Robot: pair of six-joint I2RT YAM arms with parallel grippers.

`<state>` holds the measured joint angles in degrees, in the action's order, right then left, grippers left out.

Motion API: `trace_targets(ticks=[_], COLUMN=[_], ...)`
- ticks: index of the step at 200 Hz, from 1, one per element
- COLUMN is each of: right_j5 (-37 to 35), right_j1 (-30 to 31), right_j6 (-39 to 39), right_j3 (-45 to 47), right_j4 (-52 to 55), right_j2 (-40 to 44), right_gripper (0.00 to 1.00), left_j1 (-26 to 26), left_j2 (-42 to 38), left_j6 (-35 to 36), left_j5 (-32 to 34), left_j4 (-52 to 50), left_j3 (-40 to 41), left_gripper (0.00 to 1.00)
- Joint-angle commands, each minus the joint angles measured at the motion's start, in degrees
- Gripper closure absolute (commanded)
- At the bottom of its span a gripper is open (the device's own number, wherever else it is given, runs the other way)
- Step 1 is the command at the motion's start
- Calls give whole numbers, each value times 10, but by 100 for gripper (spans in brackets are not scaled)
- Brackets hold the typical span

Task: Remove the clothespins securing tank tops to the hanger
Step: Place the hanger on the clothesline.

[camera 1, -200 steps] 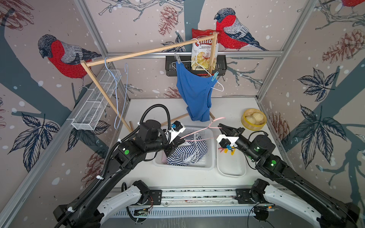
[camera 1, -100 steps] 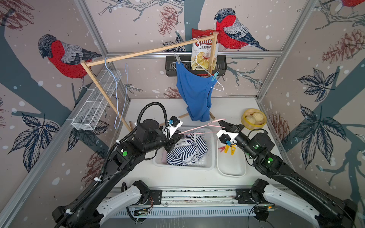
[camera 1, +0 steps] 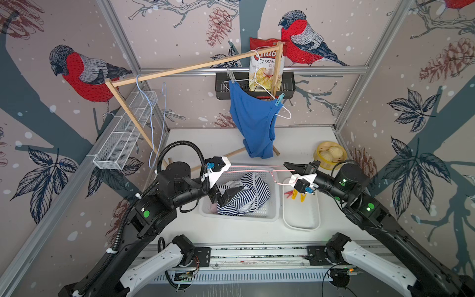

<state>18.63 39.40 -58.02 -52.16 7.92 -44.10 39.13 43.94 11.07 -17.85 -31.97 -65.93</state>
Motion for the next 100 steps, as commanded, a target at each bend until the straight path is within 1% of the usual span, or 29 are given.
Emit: trace_targets(ticks=[1,11,20,37,71,92,100], right_j5=[-11,-15,-19,-26,-22,-12,-6], right_j1=[-6,-6,-6,-6,-9,-18,-24], right_j6=[17,19,19,21,18,15,14], right_j3=[-34,-41,-44,-46,-44,-42,-43], right_j4=[117,130,139,144,141,143,145], right_j2=[-24,-38,-47,-58,-59,-57,-59], right_gripper=[100,100,100,100,100,100,100], left_j1=[-9,-9,-9,-9,-7,-4,-3], left_j2=[-8,-8,1,28,58,70,71], left_j6=[38,54,62,76,85,91,93], left_j5=[127,134,153,174,149,142,135], left_j4=[-24,-26,-30,-48,-35,-38,-35], left_j3=[1,8,15,24,52,55,58], left_gripper=[4,4,5,14,50,66,78])
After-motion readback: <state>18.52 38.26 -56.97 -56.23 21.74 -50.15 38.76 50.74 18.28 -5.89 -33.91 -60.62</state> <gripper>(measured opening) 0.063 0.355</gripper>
